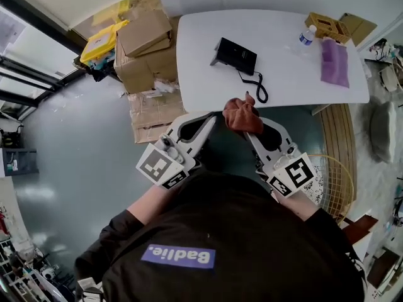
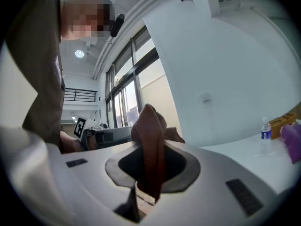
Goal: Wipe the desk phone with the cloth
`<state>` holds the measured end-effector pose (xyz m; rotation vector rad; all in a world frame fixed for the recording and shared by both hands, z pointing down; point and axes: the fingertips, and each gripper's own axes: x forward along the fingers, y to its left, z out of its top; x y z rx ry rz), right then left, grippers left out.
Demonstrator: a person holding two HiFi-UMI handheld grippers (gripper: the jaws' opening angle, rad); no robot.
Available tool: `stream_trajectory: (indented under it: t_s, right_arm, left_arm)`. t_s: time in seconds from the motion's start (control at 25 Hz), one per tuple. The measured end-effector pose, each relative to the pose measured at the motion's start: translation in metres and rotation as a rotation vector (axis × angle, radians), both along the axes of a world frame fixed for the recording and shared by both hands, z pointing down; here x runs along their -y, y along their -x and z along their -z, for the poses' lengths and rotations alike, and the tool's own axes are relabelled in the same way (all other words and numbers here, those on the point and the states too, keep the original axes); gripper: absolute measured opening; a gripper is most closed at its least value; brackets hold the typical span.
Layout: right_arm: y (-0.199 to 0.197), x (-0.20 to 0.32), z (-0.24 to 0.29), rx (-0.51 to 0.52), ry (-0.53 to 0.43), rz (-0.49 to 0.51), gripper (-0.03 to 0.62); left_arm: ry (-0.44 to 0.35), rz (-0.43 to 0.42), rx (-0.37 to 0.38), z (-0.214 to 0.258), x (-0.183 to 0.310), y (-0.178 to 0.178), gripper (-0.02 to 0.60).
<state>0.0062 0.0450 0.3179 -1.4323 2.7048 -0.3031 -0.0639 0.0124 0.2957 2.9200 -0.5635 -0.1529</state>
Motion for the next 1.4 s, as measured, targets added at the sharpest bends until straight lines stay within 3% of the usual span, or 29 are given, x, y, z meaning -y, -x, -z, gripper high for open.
stream_trajectory:
  t_s: [0.44,1.08,1.4]
  right_arm:
    - [0.002,0.112,-0.009,-0.02,0.032,-0.042,0.058]
    - [-0.067,0.235,-0.079,-0.06,0.082,0.069,0.058]
    - [-0.076,0.299,-0.136,-0.149,0.098,0.129,0.058]
  left_arm:
    - [0.027,-0.052,-0.019,-0.011,0.113,-0.002,0.008]
    - [0.095,0.111,-0.001,-0.061,0.209,-0.057,0.008]
    - [0.147,0.18,0.034,-0.092,0.237,-0.07,0.008]
